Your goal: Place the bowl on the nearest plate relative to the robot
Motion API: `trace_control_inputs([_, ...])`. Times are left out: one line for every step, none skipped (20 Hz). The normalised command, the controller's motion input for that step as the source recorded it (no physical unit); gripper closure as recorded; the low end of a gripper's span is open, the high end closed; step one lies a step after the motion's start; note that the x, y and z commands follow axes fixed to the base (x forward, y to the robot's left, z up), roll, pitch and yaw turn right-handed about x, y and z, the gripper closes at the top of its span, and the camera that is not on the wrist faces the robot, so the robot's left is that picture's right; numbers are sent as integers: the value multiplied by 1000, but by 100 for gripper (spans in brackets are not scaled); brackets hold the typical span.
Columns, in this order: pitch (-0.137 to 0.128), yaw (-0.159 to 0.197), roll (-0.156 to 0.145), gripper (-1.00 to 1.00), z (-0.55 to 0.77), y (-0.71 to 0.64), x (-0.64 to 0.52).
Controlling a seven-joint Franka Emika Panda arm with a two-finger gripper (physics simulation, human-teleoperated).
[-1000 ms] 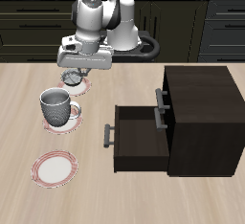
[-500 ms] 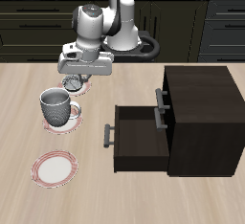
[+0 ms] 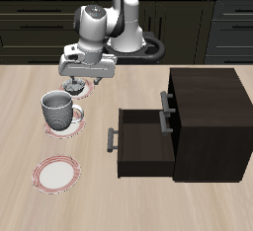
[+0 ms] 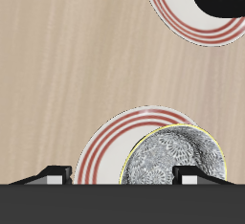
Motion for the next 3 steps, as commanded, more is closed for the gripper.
trace_control_inputs([-33,-5,20,-100,204,93,-47])
trace_control_inputs([-4,4,2,-100,63,1,37])
trace_control_inputs([8,-26,-3,-100,70,-14,23])
